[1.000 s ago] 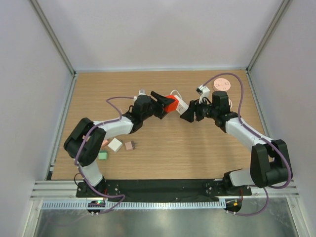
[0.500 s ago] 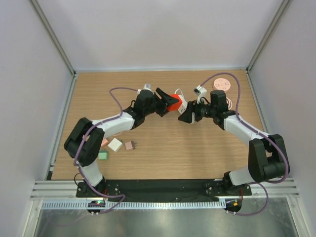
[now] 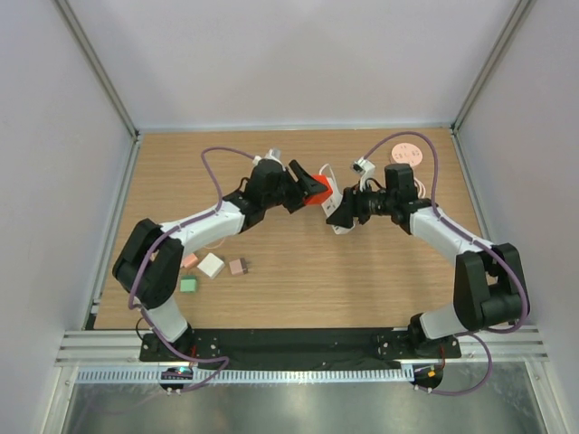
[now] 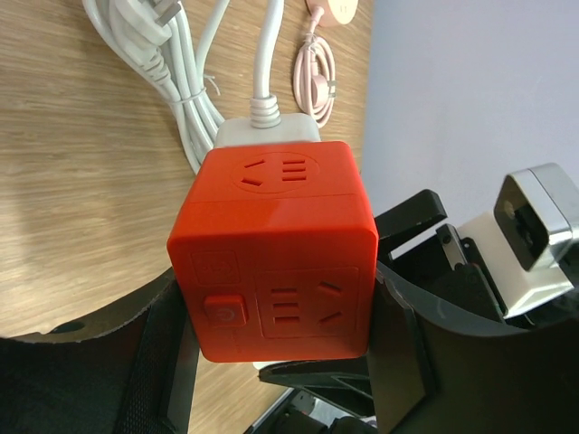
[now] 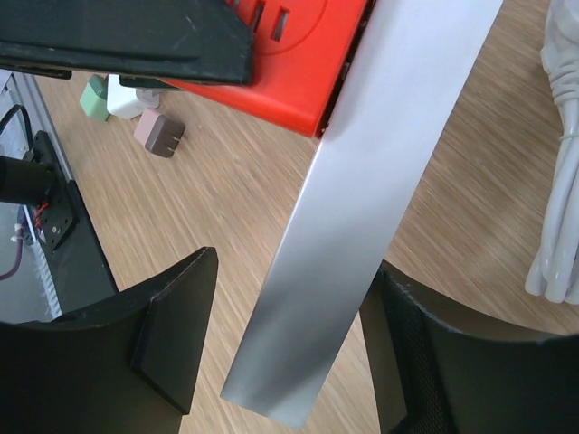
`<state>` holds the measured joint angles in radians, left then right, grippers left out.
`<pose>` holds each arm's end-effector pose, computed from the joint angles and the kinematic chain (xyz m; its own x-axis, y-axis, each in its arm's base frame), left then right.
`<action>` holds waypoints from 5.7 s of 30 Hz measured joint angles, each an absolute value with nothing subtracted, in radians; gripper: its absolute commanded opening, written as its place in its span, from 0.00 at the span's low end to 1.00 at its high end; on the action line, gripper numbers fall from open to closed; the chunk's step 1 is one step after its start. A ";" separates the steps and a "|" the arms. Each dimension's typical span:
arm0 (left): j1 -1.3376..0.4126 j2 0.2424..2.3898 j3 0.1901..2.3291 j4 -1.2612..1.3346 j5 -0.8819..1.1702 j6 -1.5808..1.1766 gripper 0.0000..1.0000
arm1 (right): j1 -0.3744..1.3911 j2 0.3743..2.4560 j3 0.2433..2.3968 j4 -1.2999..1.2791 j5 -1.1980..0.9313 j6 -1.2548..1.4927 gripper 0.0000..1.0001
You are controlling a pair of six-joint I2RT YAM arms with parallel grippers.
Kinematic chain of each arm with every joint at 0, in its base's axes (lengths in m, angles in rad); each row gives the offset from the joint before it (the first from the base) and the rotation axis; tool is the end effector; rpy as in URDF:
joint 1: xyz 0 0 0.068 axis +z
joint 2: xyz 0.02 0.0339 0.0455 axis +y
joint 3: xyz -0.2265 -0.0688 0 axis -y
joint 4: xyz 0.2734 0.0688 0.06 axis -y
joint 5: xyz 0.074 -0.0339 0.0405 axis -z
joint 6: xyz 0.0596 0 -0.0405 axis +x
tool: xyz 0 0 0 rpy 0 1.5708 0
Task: Pull the plug off the socket
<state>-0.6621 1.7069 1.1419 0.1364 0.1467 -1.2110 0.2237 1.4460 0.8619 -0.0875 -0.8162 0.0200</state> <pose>0.3375 -0.2741 0.1869 -0.7828 -0.5638 -0.2634 -0.0557 0.4851 -0.8727 0.3247 0.1184 0.1661 -0.6208 -0.1272 -0.7736 -0.6958 0.5441 0.4689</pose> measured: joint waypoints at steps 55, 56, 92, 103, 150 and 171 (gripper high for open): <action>-0.653 1.478 1.055 0.156 0.286 -1.013 0.00 | 0.306 1.247 0.817 -0.014 -0.513 0.129 0.01; -0.653 1.470 1.046 0.167 0.285 -1.014 0.00 | 0.308 1.244 0.816 -0.010 -0.511 0.125 0.01; -0.646 1.222 0.911 0.121 0.667 -0.830 0.00 | 0.049 1.253 0.756 0.007 -0.616 0.209 0.01; -0.646 1.174 0.867 0.233 0.915 -0.801 0.00 | 0.048 1.259 0.756 0.023 -0.690 0.210 0.01; -0.476 1.341 0.859 -0.587 0.288 -0.720 0.00 | 0.022 1.271 0.756 0.031 -0.711 0.218 0.01; -0.461 1.445 0.871 -0.623 0.204 -0.652 0.49 | 0.017 1.284 0.756 0.037 -0.722 0.218 0.01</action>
